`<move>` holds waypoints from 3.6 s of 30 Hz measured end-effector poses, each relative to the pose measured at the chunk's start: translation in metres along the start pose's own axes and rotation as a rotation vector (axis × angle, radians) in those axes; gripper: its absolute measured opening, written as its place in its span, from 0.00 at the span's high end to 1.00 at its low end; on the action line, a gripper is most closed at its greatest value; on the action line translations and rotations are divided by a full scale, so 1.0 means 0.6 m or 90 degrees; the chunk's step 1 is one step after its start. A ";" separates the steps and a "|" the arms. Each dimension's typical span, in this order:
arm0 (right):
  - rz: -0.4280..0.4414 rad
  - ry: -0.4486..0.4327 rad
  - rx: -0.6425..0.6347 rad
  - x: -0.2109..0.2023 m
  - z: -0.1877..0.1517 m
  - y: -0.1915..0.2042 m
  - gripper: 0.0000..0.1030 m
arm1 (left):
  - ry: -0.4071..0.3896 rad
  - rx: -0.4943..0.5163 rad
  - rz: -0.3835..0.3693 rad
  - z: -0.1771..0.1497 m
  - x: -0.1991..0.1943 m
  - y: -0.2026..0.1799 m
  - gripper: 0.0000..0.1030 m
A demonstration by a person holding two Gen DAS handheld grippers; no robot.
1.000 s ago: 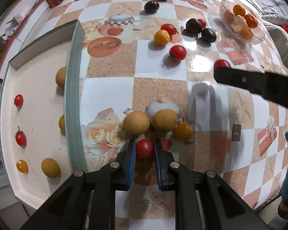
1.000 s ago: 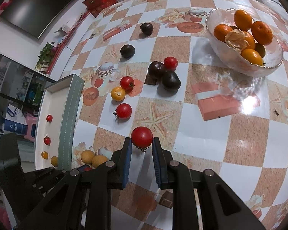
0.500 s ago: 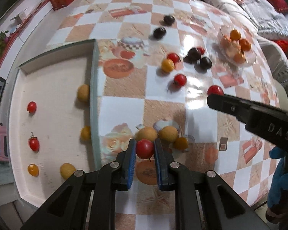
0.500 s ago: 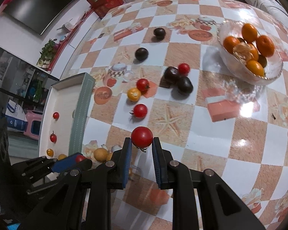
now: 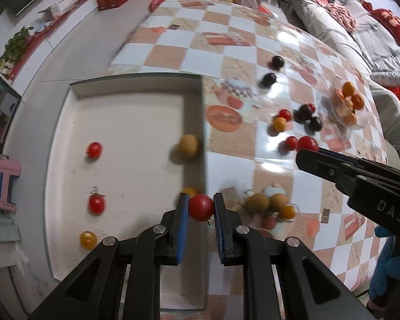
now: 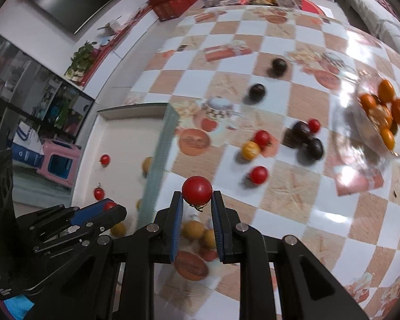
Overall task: Organize fruits
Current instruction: 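Carry both red cherry tomatoes over the white tray, then open the left tool then the right tool to release the tomatoes into the tray, then move both open tools back to the fruit cluster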
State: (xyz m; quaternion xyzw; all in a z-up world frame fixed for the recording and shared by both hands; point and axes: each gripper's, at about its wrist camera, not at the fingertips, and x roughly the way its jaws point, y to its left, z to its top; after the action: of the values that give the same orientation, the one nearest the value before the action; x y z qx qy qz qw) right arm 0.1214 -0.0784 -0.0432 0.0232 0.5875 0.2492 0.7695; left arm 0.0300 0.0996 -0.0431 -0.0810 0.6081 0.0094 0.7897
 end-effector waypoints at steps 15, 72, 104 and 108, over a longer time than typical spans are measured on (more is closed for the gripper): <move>0.017 0.030 -0.071 0.044 0.025 0.120 0.78 | 0.021 -0.050 0.045 -0.006 0.023 0.118 0.81; 0.012 0.102 -0.035 0.226 0.121 0.139 0.56 | 0.014 -0.006 0.065 0.109 0.118 0.175 0.80; -0.109 0.037 0.085 0.023 -0.029 -0.092 0.21 | -0.018 0.113 -0.019 -0.016 0.010 -0.045 0.03; -0.114 0.043 0.091 0.017 -0.033 -0.115 0.21 | -0.014 0.146 -0.031 -0.038 0.009 -0.098 0.03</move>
State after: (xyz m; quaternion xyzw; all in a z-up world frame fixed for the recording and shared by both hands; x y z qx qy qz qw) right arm 0.1295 -0.1395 -0.0814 0.0173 0.6291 0.1376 0.7649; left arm 0.0162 0.0381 -0.0473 -0.0049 0.5942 -0.0786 0.8004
